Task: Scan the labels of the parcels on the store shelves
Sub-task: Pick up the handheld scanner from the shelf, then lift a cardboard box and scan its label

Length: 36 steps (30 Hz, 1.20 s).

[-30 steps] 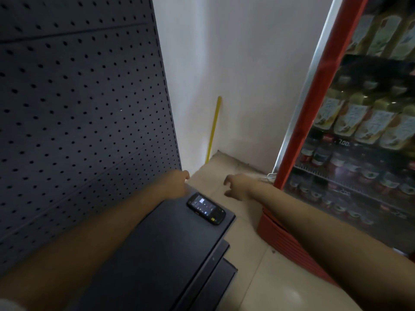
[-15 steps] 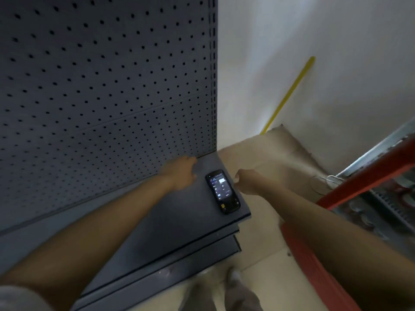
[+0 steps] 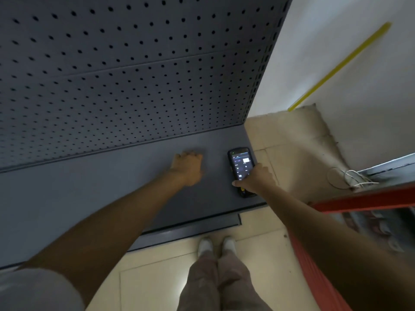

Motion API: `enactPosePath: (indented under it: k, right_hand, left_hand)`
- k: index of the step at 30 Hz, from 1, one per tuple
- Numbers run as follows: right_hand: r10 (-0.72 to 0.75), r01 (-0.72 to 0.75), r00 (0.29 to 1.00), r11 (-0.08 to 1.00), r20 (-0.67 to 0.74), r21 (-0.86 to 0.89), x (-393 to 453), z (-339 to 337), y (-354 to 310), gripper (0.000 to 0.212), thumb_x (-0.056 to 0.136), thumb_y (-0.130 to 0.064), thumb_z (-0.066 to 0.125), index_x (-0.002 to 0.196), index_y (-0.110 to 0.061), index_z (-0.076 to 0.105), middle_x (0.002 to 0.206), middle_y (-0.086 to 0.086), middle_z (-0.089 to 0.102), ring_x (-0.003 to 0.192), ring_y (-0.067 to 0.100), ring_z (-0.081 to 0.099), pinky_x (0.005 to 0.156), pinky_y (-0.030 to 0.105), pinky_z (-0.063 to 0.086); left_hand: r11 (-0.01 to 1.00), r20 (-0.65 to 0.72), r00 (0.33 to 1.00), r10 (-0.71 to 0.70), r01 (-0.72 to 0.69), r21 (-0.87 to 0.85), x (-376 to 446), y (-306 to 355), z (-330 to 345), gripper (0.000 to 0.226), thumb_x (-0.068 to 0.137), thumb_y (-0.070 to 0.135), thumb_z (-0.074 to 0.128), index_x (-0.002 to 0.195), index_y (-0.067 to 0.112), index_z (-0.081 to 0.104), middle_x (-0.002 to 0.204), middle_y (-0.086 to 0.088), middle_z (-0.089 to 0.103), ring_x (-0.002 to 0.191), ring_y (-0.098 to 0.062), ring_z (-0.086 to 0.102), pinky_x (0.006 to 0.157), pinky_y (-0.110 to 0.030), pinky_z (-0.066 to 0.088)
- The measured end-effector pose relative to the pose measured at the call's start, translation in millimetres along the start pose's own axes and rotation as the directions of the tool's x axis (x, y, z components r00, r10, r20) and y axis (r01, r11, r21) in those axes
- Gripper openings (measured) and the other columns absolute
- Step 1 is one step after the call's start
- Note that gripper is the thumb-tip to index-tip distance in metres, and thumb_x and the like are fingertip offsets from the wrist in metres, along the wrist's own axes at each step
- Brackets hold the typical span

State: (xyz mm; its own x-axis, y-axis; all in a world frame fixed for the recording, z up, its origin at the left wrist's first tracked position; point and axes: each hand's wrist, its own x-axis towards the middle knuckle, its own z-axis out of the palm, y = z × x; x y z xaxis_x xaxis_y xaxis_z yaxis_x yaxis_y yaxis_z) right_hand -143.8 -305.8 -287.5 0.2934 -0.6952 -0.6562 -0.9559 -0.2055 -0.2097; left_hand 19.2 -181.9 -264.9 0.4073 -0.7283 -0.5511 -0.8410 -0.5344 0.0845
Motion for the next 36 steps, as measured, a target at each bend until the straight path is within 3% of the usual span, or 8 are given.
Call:
enactPosePath:
  k: [7,13,17,21,25,30,34,36]
  right_hand:
    - [0.061,-0.063,0.997,0.997,-0.049,-0.039,8,10,-6,0.101,0.065,-0.049,0.081,0.138,-0.002,0.031,0.136,0.017,0.043,0.127,0.033,0.044,0.102,0.040,0.041]
    - [0.124,-0.136,0.990,0.971,0.073,0.196,13,5,-5,0.100,0.062,-0.027,0.083,0.136,0.002,0.023,0.134,0.019,0.044,0.122,0.034,0.048,0.086,0.035,0.047]
    - [0.026,-0.063,0.990,0.962,0.141,0.265,5,-6,-17,0.107,0.060,-0.021,0.084,0.139,0.006,0.019,0.129,0.016,0.045,0.116,0.031,0.051,0.081,0.033,0.046]
    - [-0.189,0.116,0.962,0.937,0.198,0.330,-13,-20,-52,0.104,0.034,-0.028,0.088,0.126,-0.002,0.047,0.106,0.009,0.062,0.094,0.023,0.063,0.070,0.030,0.055]
    - [-0.433,0.302,0.853,0.865,0.291,0.400,-43,-22,-106,0.049,0.047,-0.020,0.089,0.090,-0.016,0.068,0.091,0.005,0.070,0.087,0.022,0.067,0.071,0.028,0.054]
    - [-0.669,0.502,0.666,0.729,0.329,0.465,-94,-3,-160,0.051,0.055,-0.021,0.092,0.101,-0.015,0.070,0.093,0.001,0.071,0.087,0.016,0.066,0.071,0.025,0.049]
    - [-0.803,0.652,0.492,0.597,0.337,0.467,-152,29,-196,0.088,0.033,-0.039,0.092,0.113,-0.017,0.062,0.101,-0.002,0.072,0.091,0.014,0.069,0.074,0.026,0.054]
    - [-0.844,0.694,0.391,0.532,0.368,0.484,-188,49,-213,0.087,0.035,-0.038,0.092,0.114,-0.019,0.060,0.102,-0.004,0.072,0.092,0.013,0.070,0.073,0.026,0.054]
  left_hand:
    - [0.998,0.019,1.000,-0.015,0.016,-0.066,-5,-5,7,0.049,0.097,0.026,0.047,0.142,0.008,0.040,0.145,-0.016,0.044,0.132,-0.032,0.043,0.108,-0.041,0.037]
    - [0.990,0.039,0.996,-0.074,0.078,-0.115,-19,-12,3,0.054,0.097,0.029,0.048,0.146,0.008,0.035,0.148,-0.015,0.039,0.133,-0.031,0.041,0.112,-0.041,0.032]
    - [0.976,0.025,0.983,-0.182,0.184,-0.118,-36,-15,-5,0.053,0.095,0.027,0.051,0.143,0.008,0.038,0.143,-0.014,0.043,0.129,-0.031,0.043,0.109,-0.041,0.033]
    - [0.934,-0.027,0.945,-0.325,0.316,-0.168,-63,-21,-17,0.054,0.093,0.023,0.053,0.143,0.009,0.037,0.141,-0.013,0.044,0.126,-0.031,0.046,0.106,-0.041,0.035]
    - [0.854,-0.093,0.875,-0.476,0.435,-0.286,-102,-28,-31,0.054,0.095,0.029,0.051,0.144,0.011,0.036,0.142,-0.013,0.045,0.128,-0.033,0.047,0.104,-0.041,0.037]
    - [0.714,-0.143,0.728,-0.671,0.581,-0.390,-174,-53,-32,0.052,0.096,0.031,0.049,0.143,0.011,0.037,0.140,-0.013,0.047,0.126,-0.033,0.048,0.102,-0.040,0.039]
    - [0.545,-0.119,0.564,-0.817,0.688,-0.479,-256,-87,-11,0.053,0.096,0.032,0.049,0.144,0.012,0.037,0.139,-0.014,0.047,0.126,-0.034,0.047,0.100,-0.042,0.039]
    - [0.440,-0.090,0.467,-0.880,0.727,-0.527,-301,-101,4,0.054,0.095,0.033,0.050,0.143,0.012,0.038,0.139,-0.014,0.048,0.125,-0.034,0.048,0.099,-0.042,0.040]
